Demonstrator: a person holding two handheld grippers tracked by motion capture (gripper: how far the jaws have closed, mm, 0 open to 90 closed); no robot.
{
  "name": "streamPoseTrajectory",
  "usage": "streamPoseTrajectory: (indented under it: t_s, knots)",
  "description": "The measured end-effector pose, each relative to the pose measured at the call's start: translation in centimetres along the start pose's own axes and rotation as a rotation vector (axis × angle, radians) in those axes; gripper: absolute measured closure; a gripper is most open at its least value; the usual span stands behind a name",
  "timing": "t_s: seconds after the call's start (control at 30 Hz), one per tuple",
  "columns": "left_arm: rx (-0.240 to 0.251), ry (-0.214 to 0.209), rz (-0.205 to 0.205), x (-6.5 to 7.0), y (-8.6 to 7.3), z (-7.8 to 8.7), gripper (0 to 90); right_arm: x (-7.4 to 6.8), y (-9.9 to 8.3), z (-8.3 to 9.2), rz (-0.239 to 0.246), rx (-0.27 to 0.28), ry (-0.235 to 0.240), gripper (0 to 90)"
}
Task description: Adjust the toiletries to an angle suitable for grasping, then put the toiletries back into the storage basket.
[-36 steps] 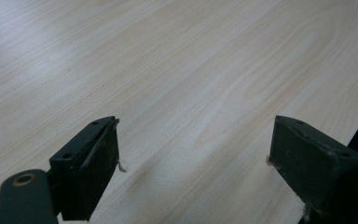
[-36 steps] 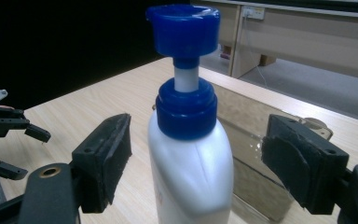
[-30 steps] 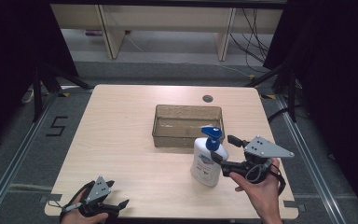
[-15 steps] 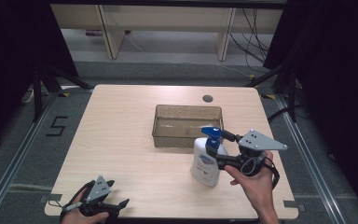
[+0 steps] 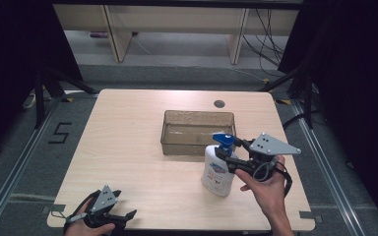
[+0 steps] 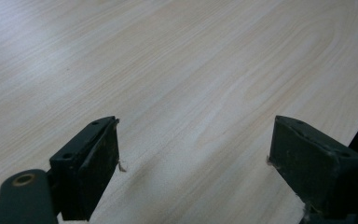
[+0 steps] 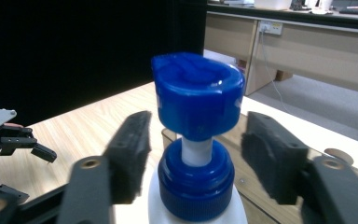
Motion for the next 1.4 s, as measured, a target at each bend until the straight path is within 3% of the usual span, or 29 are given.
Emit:
streamPoseTrajectory:
  t_s: [0.1, 0.17, 0.2, 0.3, 0.33, 0.4, 0.47, 0.5, 0.53, 1.13, 1.2, 1.27, 1.3, 1.37, 1.4]
  knots:
    - [0.002, -0.002, 0.016, 0.1, 0.0, 0.1, 15.2, -0.1, 0.2, -0.3, 0.012, 0.017, 0.013, 48.7]
    - [-0.013, 0.001, -0.002, 0.0, -0.2, 0.2, 15.2, -0.2, 0.1, -0.3, 0.02, 0.01, 0.009, 51.9]
    - [0.003, -0.004, 0.011, 0.1, 0.0, 0.1, 15.2, -0.2, 0.1, -0.3, 0.02, 0.01, 0.009, 51.9]
    - [-0.006, 0.022, -0.011, -0.1, -0.1, 0.1, 15.2, -0.5, 0.1, -0.4, 0.008, 0.017, 0.019, 54.3]
    - [-0.009, 0.021, -0.014, -0.1, -0.1, 0.1, 15.2, -0.3, 0.1, -0.3, 0.022, 0.014, -0.001, 55.9]
    - [-0.014, 0.009, -0.015, -0.1, -0.1, 0.2, 15.3, -0.4, 0.1, -0.3, 0.016, 0.012, 0.007, 57.2]
    - [-0.005, 0.003, -0.007, 0.1, 0.0, 0.3, 15.3, -0.1, 0.3, -0.3, 0.035, 0.027, -0.002, 59.8]
    - [-0.007, 0.004, -0.01, 0.1, 0.0, 0.3, 15.2, -0.3, 0.2, -0.3, 0.009, 0.029, 0.014, 60.1]
    - [-0.008, 0.009, -0.013, 0.0, -0.1, 0.3, 15.2, -0.1, 0.4, -0.2, 0.016, 0.046, 0.005, 61.8]
    - [0.003, 0.013, -0.021, 0.1, -0.1, 0.5, 15.3, -0.1, 0.5, -0.3, 0.02, 0.051, -0.045, 62.3]
    - [-0.003, 0.013, -0.025, 0.0, -0.2, 0.5, 15.3, -0.2, 0.4, -0.2, -0.001, 0.047, -0.039, 62.3]
    - [-0.015, 0.014, -0.027, 0.1, -0.3, 0.5, 15.3, 0.0, 0.5, -0.2, 0.012, 0.057, -0.046, 62.3]
    - [0.0, 0.007, -0.011, 0.3, -0.1, 0.4, 15.4, -0.1, 0.4, -0.2, -0.034, 0.049, -0.037, 62.5]
    - [-0.003, 0.009, -0.013, 0.2, -0.2, 0.4, 15.4, 0.5, 0.6, -0.2, -0.008, 0.063, -0.056, 62.5]
    - [-0.016, 0.013, -0.027, 0.0, -0.3, 0.5, 15.4, 0.3, 0.5, -0.2, -0.022, 0.057, -0.045, 62.5]
Point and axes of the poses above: each handheld gripper's, and its own axes: z roughly backward along the jaws, y roughly out of its top, x roughly to its right, the point moved 10 cm from there along -z, roughly forward along the jaws, and after that the axes turned 2 degrees about -x, right-handed, at the moved point
